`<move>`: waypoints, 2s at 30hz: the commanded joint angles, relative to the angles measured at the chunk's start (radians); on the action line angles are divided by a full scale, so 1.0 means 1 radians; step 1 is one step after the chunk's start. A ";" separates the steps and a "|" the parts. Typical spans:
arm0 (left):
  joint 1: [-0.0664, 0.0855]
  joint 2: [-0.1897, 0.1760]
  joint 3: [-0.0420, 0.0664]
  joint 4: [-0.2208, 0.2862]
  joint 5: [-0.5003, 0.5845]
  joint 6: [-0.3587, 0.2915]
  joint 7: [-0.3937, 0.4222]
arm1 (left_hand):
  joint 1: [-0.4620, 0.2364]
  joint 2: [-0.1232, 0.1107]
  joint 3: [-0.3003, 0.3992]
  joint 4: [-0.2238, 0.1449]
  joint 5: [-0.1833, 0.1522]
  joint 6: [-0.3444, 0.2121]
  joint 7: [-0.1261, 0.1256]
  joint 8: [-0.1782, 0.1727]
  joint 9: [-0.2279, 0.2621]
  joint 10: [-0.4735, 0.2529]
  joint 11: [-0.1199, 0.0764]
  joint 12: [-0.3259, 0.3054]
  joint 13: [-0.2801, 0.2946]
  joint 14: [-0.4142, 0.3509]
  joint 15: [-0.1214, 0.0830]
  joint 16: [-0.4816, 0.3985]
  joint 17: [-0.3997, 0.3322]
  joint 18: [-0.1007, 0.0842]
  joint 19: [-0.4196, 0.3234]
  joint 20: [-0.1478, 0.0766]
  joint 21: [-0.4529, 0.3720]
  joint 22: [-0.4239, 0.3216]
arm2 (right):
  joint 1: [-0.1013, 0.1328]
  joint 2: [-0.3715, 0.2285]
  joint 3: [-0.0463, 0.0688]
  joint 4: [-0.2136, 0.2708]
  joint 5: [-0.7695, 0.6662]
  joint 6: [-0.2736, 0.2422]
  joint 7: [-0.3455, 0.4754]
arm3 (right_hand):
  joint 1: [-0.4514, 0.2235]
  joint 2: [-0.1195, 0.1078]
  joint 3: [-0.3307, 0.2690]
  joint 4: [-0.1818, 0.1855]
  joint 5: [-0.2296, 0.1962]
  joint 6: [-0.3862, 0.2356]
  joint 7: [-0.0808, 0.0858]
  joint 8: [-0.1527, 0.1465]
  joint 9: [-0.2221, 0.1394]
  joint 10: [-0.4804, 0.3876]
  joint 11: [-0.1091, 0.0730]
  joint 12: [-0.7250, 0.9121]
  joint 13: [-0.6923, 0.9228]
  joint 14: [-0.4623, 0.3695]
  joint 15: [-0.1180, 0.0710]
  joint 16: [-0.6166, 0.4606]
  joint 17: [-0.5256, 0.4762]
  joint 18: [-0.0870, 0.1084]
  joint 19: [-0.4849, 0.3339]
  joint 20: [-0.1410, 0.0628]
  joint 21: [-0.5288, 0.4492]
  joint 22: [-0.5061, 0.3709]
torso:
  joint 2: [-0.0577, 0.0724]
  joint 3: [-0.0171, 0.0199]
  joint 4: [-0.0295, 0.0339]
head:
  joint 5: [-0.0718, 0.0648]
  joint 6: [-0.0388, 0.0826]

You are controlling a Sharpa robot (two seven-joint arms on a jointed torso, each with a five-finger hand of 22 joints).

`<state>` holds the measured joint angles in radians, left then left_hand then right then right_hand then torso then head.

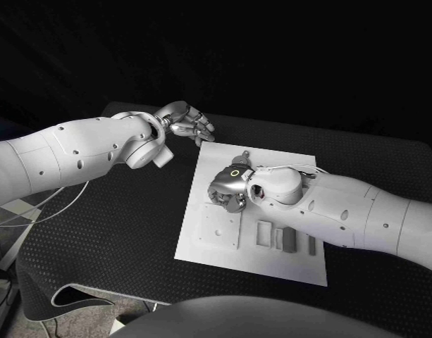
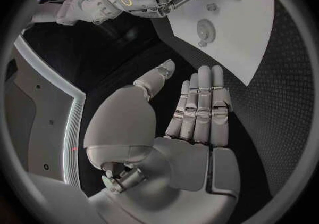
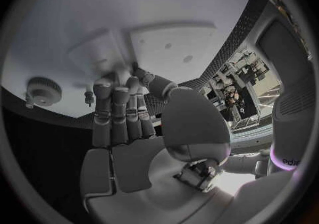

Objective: Assemble the parts on the task board

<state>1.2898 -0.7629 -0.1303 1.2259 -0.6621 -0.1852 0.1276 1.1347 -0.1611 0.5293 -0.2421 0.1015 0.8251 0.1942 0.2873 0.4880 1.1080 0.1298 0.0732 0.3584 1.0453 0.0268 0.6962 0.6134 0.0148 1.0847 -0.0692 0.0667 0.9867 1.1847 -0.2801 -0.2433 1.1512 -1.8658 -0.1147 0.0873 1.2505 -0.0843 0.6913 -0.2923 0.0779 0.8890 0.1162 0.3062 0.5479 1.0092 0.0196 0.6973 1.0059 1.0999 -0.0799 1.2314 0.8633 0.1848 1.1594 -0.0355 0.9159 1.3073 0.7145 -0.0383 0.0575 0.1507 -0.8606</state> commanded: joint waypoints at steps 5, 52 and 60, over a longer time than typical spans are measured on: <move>0.004 0.001 0.001 0.001 -0.002 0.014 0.003 | -0.003 0.011 -0.006 0.000 -0.002 0.001 -0.002 0.004 -0.001 0.003 0.001 0.000 0.002 0.009 0.000 -0.008 0.002 0.003 0.007 -0.002 0.003 -0.001 | -0.004 -0.001 -0.003 -0.017 -0.042 0.013 -0.033 | 0.007 0.008 0.009 -0.002 0.005 -0.005 0.004 0.000 -0.002 -0.006 0.000 0.009 -0.001 -0.001 -0.006 0.007 0.001 0.077 0.000 -0.006 0.006 0.022 | 0.000 0.0003 -0.0008 | 0.002 -0.002; 0.012 0.002 0.000 0.004 -0.005 0.021 -0.002 | -0.005 0.014 -0.007 0.004 -0.002 0.000 -0.002 0.005 -0.003 0.004 0.001 -0.001 0.003 0.010 0.000 -0.012 0.008 0.002 0.007 -0.002 0.003 -0.003 | -0.013 0.010 -0.003 -0.045 -0.051 -0.014 -0.065 | 0.003 0.013 0.028 -0.001 0.002 -0.039 0.006 -0.025 -0.027 -0.036 0.002 0.054 -0.008 -0.015 -0.004 0.021 0.001 0.077 -0.015 -0.004 0.025 0.020 | 0.000 0.0001 -0.0003 | 0.002 -0.008; 0.012 0.001 0.000 0.003 -0.005 0.021 -0.003 | -0.006 0.014 -0.007 0.005 -0.002 0.000 -0.002 0.005 -0.003 0.003 0.001 -0.001 0.003 0.010 0.000 -0.013 0.009 0.002 0.007 -0.002 0.003 -0.003 | -0.013 0.004 -0.003 -0.041 -0.038 -0.013 -0.057 | -0.056 0.071 0.031 0.003 -0.002 0.044 0.026 0.008 -0.026 -0.055 0.018 0.077 -0.018 -0.022 0.011 0.030 -0.001 0.077 -0.017 0.003 0.027 0.018 | -0.001 0.0006 -0.0020 | 0.004 -0.011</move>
<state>1.3003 -0.7634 -0.1306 1.2272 -0.6658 -0.1763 0.1202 1.1313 -0.1577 0.5261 -0.2388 0.1015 0.8252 0.1942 0.2873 0.4865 1.1081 0.1297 0.0732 0.3597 1.0487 0.0234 0.6885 0.6211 0.0148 1.0847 -0.0692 0.0666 0.9852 1.1727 -0.2682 -0.2441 1.1276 -1.8900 -0.1409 0.0894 1.2023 -0.0180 0.7177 -0.2910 0.0773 0.8789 0.0976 0.3100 0.5201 0.9592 0.0377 0.7704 0.9926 1.0779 -0.0731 1.2564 0.8639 0.1845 1.1430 -0.0337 0.9382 1.3073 0.7145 -0.0379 0.0564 0.1542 -0.8710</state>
